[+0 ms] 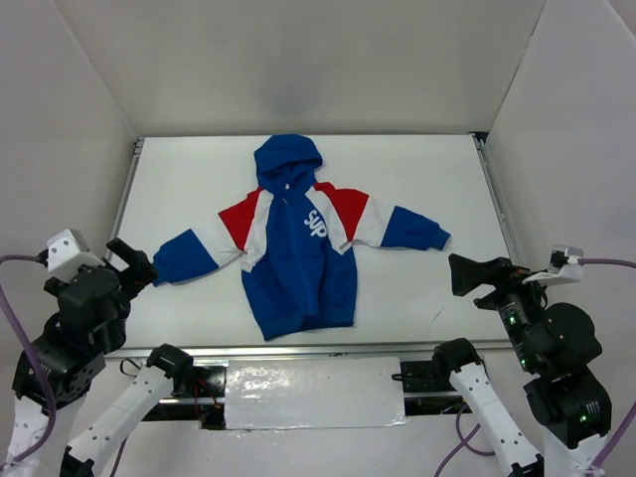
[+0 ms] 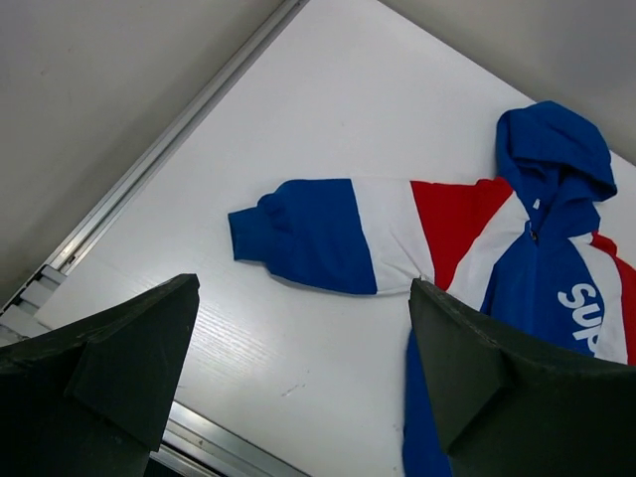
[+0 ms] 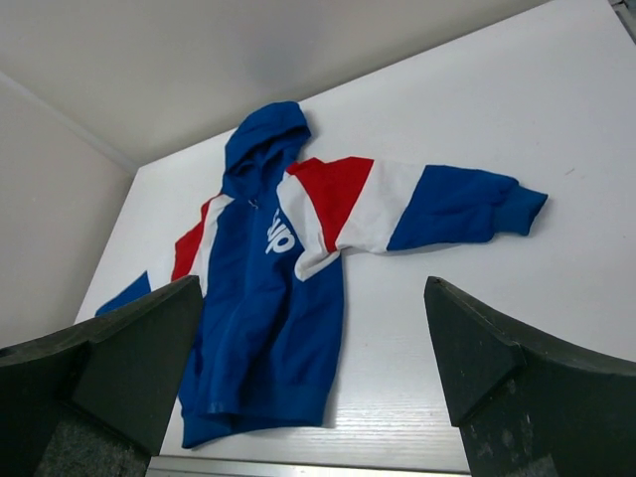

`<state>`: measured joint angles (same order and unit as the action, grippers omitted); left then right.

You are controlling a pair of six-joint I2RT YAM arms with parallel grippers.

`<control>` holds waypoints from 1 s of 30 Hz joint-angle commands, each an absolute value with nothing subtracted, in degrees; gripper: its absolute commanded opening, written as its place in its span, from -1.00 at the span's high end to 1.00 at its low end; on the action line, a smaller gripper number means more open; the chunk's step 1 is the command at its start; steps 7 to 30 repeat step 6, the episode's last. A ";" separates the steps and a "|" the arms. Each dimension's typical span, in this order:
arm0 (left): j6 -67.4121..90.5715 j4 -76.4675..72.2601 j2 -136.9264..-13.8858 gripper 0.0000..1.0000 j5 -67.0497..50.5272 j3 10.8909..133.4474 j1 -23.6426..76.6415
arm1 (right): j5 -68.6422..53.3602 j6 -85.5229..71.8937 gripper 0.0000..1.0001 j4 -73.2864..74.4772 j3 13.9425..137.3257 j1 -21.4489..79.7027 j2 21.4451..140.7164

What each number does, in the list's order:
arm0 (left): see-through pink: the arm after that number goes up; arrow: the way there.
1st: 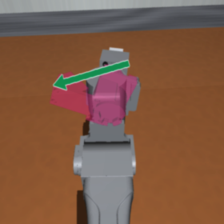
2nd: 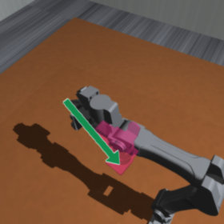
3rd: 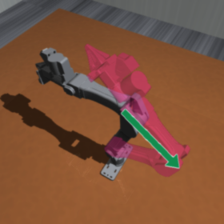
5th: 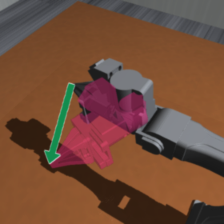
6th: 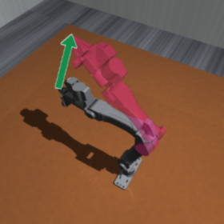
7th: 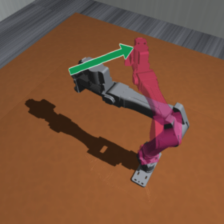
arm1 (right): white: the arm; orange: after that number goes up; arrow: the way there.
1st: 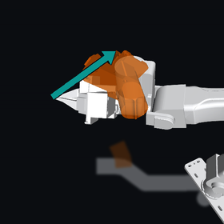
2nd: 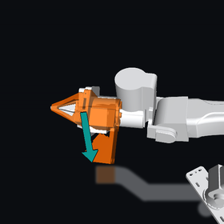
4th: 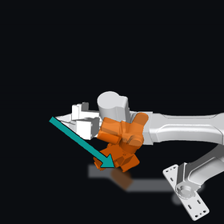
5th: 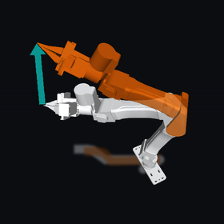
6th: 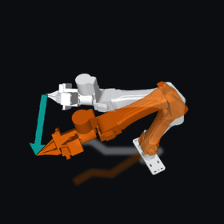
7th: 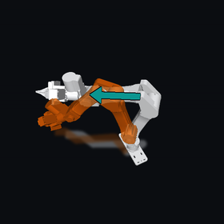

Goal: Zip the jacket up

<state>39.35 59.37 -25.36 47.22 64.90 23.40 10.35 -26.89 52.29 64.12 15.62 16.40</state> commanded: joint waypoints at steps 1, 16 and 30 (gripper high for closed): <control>39.55 58.80 -27.06 -0.99 47.29 64.69 23.64 | 11.25 -25.75 -1.00 52.21 64.60 15.91 16.26; 38.58 55.47 -26.90 -0.99 44.74 61.44 23.64 | 10.02 -26.10 -1.00 51.42 64.68 15.91 16.26; 38.58 55.47 -26.90 -0.99 44.74 61.44 23.64 | 10.02 -26.10 -1.00 51.42 64.68 15.91 16.26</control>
